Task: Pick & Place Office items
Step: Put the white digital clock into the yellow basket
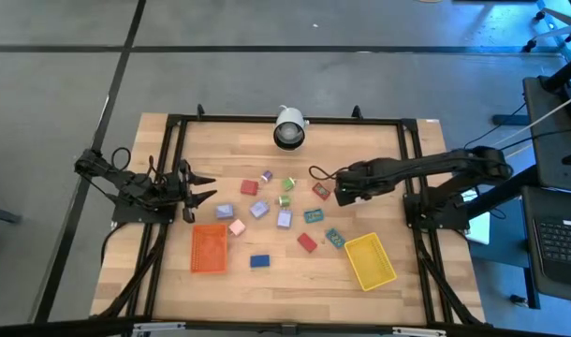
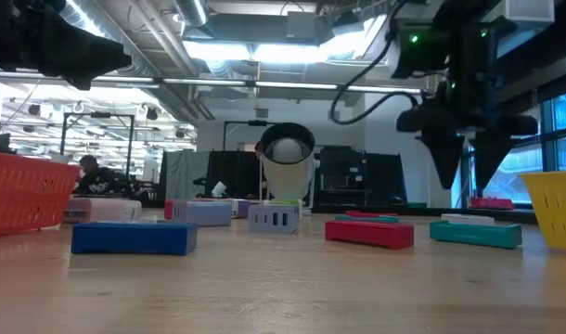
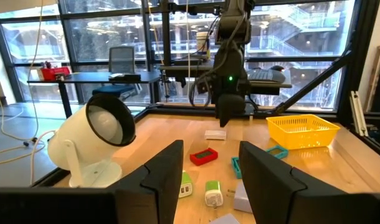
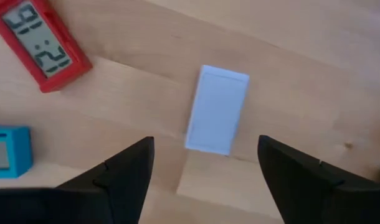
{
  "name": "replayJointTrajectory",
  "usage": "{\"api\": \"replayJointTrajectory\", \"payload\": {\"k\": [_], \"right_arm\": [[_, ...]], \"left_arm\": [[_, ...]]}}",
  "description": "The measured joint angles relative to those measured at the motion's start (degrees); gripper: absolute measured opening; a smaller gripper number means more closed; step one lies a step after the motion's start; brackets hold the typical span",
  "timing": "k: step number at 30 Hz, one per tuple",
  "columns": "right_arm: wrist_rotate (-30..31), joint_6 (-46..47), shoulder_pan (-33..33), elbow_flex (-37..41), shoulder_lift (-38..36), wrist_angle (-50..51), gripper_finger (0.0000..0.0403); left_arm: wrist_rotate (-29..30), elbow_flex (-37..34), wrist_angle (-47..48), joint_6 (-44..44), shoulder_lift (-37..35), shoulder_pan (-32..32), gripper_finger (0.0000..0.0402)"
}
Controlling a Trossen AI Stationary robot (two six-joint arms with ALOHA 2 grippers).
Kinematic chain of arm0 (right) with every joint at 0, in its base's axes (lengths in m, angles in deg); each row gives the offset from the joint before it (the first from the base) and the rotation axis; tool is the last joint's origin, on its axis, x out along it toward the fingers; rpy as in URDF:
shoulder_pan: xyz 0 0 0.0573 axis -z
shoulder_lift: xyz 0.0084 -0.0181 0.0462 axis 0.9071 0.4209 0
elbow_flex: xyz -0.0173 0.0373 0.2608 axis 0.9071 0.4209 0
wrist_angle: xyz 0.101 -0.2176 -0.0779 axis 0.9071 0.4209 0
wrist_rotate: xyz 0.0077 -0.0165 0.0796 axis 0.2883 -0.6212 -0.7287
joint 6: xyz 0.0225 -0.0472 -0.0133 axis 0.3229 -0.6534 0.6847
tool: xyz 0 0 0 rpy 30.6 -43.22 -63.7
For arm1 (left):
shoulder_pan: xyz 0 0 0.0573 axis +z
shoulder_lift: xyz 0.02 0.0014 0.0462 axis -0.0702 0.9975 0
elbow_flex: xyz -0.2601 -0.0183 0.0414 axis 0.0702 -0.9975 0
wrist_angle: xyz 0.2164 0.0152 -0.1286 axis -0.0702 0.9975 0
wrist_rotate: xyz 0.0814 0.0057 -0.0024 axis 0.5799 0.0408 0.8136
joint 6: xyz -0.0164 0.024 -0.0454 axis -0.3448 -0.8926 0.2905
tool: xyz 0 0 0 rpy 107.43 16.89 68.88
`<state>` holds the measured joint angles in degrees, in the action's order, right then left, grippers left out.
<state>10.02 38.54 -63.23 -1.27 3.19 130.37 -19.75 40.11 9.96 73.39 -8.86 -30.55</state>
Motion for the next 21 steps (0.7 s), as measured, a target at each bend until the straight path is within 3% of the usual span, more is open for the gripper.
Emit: {"api": "replayJointTrajectory", "payload": {"k": [13,21], "right_arm": [[1.60,-1.52,1.82,0.16,2.72,-0.42,0.0274],[0.49,-0.80,2.57,5.50,2.71,-8.33,0.0274]], "left_arm": [[-0.11,0.00,0.46,0.65,0.00,0.00,0.0153],[-0.11,0.00,1.42,1.53,-0.02,0.01,0.0153]]}}
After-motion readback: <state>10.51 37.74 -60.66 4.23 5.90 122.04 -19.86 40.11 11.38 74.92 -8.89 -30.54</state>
